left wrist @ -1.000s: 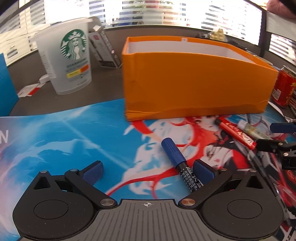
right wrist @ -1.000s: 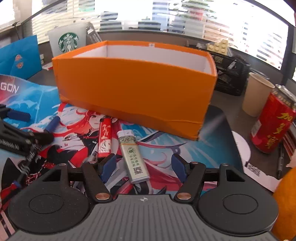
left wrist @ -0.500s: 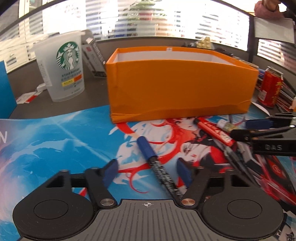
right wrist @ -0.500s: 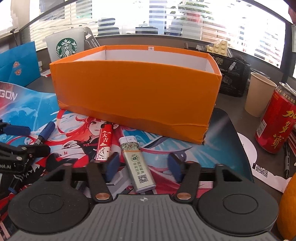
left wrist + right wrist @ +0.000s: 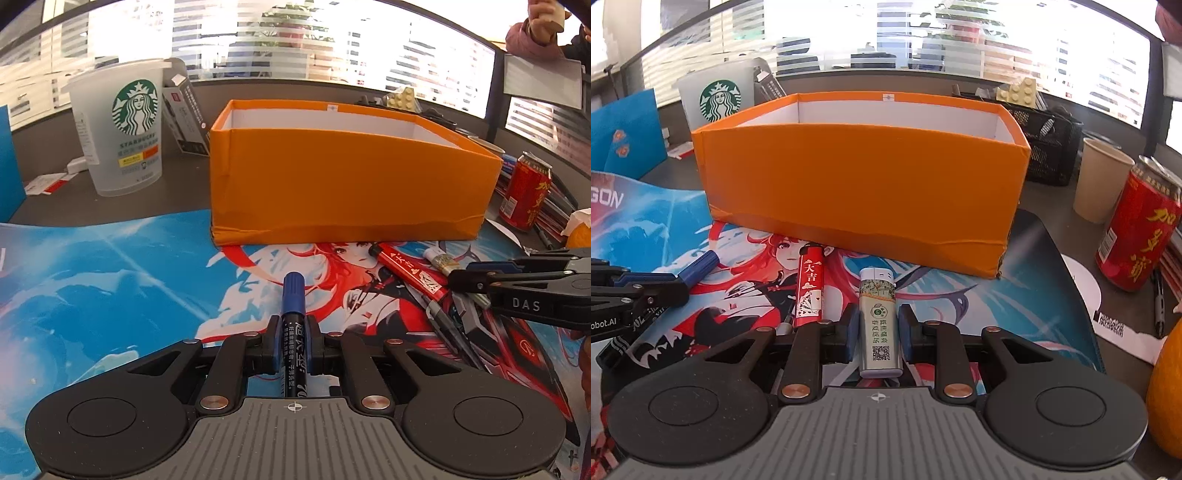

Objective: Organize rigid objects
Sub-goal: 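Grasp the blue marker with the left tool while the right tool grasps the white-capped stick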

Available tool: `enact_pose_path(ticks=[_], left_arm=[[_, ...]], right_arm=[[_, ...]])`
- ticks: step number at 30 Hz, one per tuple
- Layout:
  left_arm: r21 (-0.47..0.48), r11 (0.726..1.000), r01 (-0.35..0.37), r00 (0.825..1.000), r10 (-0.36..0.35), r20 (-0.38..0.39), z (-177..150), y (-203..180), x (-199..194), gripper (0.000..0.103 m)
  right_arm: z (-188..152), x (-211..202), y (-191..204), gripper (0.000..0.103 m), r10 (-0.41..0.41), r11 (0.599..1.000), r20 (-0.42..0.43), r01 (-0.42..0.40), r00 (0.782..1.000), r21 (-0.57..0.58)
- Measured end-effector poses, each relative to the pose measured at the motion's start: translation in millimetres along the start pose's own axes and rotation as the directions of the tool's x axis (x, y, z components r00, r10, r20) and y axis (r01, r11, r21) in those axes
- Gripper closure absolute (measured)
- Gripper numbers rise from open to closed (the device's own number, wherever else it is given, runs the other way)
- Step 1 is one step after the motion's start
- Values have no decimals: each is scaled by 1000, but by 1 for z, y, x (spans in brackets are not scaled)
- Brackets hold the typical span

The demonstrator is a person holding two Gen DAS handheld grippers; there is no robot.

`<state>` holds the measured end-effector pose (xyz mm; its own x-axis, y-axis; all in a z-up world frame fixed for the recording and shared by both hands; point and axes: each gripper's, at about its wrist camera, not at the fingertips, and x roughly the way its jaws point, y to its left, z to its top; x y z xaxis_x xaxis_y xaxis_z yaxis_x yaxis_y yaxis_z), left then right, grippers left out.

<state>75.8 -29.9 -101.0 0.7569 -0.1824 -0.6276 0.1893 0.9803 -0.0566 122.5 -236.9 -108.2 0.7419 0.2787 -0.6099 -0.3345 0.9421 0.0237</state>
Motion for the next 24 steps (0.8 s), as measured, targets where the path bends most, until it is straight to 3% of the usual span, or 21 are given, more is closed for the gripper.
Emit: enact_pose_path(ticks=[15, 18, 21, 24], left_arm=[[-23, 1000, 17, 997, -15, 74, 15, 11, -31, 93], [-21, 999, 26, 995, -24, 94, 20, 11, -38, 93], [-12, 1000, 29, 995, -28, 101, 24, 11, -40, 93], [-16, 999, 34, 996, -33, 86, 21, 11, -36, 93]], right_arm=[[5, -30, 0, 83, 21, 999, 65, -23, 998, 40], [10, -41, 3, 85, 19, 999, 88, -22, 996, 32], [14, -46, 4, 94, 20, 999, 96, -23, 995, 28], [13, -42, 3, 94, 11, 1000, 84, -14, 996, 26]])
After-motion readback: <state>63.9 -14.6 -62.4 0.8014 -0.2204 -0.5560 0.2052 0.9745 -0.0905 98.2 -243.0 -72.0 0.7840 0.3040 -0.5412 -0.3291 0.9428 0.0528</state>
